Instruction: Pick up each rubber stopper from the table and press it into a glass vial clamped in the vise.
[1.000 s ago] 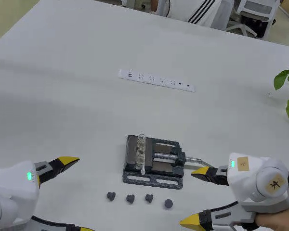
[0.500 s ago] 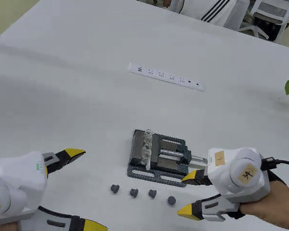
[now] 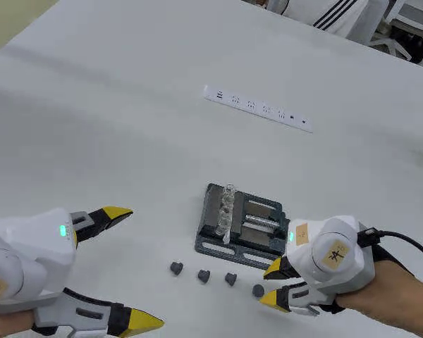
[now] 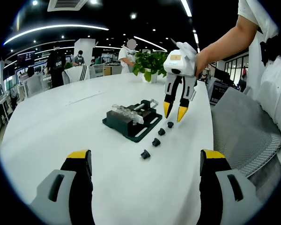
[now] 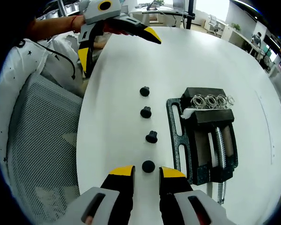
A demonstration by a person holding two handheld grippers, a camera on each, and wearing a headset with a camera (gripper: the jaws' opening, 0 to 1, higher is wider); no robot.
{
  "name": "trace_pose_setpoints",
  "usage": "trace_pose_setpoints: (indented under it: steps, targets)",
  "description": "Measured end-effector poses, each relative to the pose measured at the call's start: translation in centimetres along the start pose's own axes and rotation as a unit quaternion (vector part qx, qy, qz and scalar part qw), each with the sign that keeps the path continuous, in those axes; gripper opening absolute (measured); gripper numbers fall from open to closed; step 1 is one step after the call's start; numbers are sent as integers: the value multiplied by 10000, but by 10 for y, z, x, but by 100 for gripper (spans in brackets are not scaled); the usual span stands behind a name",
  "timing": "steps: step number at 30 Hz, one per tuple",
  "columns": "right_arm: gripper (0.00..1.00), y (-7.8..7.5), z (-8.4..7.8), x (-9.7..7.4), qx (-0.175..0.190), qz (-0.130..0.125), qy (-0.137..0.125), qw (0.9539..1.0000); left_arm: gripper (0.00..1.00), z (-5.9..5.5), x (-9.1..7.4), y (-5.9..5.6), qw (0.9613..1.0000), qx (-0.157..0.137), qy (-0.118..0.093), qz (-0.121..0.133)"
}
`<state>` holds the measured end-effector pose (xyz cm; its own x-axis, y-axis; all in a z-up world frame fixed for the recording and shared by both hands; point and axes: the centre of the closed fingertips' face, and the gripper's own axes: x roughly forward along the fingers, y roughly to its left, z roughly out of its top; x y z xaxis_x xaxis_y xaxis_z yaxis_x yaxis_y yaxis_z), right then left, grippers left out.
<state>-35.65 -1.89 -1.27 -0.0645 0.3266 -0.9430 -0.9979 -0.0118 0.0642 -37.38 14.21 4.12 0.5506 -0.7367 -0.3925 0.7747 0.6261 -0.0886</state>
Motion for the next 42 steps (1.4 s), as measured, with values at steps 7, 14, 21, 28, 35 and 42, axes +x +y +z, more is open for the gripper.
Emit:
trace_pose_setpoints:
  steps: [7,14,21,28,35,42]
  targets:
    - [14,2,-3,8,-292,28,237,9993,95,0,-1,1,10000,-65,-63,23]
    - [12,1,-5,11,-458,39,364,9983,95,1,-3,2,9999,-112,-111,59]
    - [9,-1,-4,12,-574,41,438,9974,94,2,-5,3,9997,-166,-155,82]
    - [8,-3,-4,13,-624,38,483,9969,94,3,-5,4,9996,-186,-180,96]
    - [7,-3,-4,14,-646,40,501,9966,93,2,-6,4,9996,-191,-177,110]
    - [7,-2,-2,15,-610,38,447,9971,93,2,-6,3,9996,-181,-172,95]
